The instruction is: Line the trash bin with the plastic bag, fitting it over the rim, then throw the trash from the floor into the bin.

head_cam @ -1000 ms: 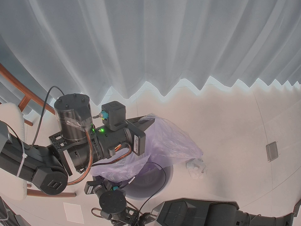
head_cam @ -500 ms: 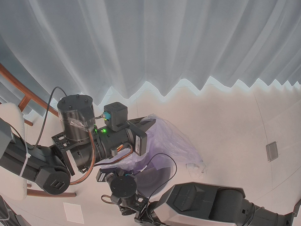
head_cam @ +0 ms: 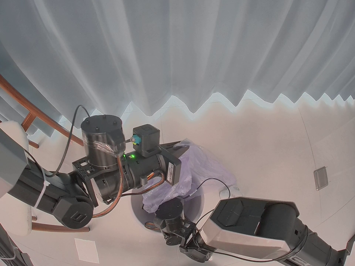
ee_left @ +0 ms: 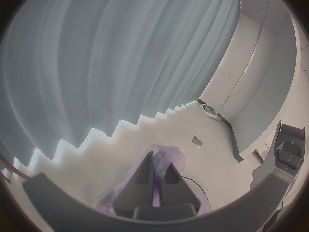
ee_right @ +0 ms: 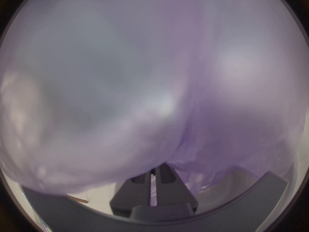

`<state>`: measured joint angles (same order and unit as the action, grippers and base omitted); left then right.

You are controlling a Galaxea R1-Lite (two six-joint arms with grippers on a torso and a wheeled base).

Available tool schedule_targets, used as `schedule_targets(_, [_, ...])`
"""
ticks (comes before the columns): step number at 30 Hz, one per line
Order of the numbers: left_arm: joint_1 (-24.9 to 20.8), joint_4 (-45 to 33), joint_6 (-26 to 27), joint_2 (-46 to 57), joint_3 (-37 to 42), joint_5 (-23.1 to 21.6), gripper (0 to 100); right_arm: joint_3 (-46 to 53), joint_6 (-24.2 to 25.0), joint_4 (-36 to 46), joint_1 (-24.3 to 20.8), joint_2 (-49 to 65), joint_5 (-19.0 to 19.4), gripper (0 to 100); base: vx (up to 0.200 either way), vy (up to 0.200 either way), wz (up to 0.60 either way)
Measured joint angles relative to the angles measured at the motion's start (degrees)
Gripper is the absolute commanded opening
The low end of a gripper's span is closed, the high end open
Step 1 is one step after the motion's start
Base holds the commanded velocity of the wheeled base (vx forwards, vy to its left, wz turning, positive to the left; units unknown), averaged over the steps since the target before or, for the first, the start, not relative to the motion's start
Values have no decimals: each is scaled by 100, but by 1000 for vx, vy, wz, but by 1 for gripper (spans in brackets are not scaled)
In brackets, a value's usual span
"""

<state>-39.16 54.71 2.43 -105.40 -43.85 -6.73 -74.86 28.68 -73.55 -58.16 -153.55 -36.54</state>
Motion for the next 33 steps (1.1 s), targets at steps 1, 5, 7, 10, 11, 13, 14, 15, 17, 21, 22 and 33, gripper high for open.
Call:
schedule_targets(1, [-15,0,0,-39,-39,11,0,30,32,-5,32,7,2,0,0,0,0])
schedule_targets(5, [-65,5,-2,-182,-179,35,0,171,95,-5,191,27,5,0,0,0,0])
schedule_targets(7, [-72,2,-5,-234,-221,39,0,278,108,-18,201,35,6,0,0,0,0])
schedule_targets(10, [-80,2,-2,-290,-245,46,0,463,145,-57,196,57,5,0,0,0,0])
schedule_targets(11, [-84,0,0,-304,-247,46,0,533,169,-77,155,71,2,0,0,0,0])
schedule_targets(13, [-83,0,2,-321,-247,49,0,668,232,-132,6,105,6,0,0,0,0])
schedule_targets(14, [-80,0,2,-325,-245,50,0,741,266,-172,-73,124,9,0,0,0,0])
schedule_targets(15, [-83,-2,0,-328,-240,55,0,808,297,-216,-127,146,9,0,0,0,0])
schedule_targets(17, [-80,-6,0,-330,-229,82,0,944,344,-284,-228,193,2,0,0,0,0])
schedule_targets(21, [-78,-16,-2,-323,-204,138,0,1354,506,-424,-597,319,13,0,0,0,0])
schedule_targets(22, [-76,-17,-2,-317,-190,148,0,1451,552,-451,-664,355,11,0,0,0,0])
schedule_targets(33, [2,-52,0,-15,196,154,0,3055,884,-1023,-1413,1056,13,0,0,0,0])
